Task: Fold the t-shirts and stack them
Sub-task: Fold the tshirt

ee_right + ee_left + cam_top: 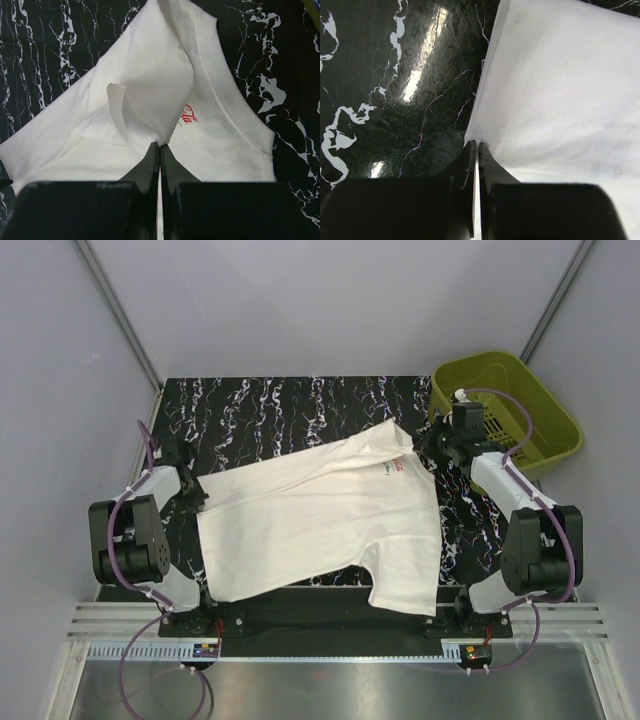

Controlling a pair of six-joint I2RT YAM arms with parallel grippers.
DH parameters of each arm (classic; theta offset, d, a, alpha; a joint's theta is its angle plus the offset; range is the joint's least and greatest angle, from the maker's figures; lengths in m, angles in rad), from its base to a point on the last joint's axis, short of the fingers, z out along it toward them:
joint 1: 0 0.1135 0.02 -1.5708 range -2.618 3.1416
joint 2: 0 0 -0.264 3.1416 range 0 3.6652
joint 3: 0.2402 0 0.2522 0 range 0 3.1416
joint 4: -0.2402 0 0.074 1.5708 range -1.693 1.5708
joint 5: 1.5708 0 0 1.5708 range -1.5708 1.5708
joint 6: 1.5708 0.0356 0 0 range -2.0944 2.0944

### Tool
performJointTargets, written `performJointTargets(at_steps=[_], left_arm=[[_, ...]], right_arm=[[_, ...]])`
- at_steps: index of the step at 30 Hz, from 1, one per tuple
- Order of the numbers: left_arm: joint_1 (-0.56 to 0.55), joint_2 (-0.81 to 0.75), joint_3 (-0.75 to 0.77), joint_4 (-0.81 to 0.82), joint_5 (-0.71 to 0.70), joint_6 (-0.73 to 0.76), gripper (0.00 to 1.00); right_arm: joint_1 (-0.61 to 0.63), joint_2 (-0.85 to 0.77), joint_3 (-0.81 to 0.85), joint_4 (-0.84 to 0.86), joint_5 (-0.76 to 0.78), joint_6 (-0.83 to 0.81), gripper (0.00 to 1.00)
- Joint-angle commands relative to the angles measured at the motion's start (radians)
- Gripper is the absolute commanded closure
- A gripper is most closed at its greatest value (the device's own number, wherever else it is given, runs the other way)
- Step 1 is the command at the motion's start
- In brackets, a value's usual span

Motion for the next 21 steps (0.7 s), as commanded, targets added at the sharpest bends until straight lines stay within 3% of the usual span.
performJointTargets(at_steps=[1, 8, 14, 15, 17, 21], left_arm=[[0.007, 0.015, -0.013, 0.02, 0.007, -0.008, 1.0], [0.007, 0.013, 0.001, -0.012, 0.0, -0.022, 1.0], [0.004, -0.126, -0.011, -0.114, 0.02, -0.13, 0.6], [0.005, -0.152, -0.001, -0.128, 0.03, -0.14, 0.53], [0.002, -0.233, 0.009, -0.144, 0.049, -0.152, 0.52], [-0.012, -0.313, 0.013, -0.06, 0.055, -0.123, 0.53]], right_arm=[[-0.005, -0.039, -0.009, 0.001, 0.036, -0.006, 1.0], [-0.005, -0.027, -0.01, -0.076, 0.061, -0.015, 1.0], [-0.005, -0.067, -0.021, -0.238, 0.078, -0.029, 0.9], [-0.005, -0.076, -0.027, -0.266, 0.07, -0.026, 0.87], [-0.005, -0.12, -0.052, -0.336, 0.061, -0.023, 0.71], [-0.002, -0.237, -0.092, -0.317, 0.038, 0.017, 0.59]])
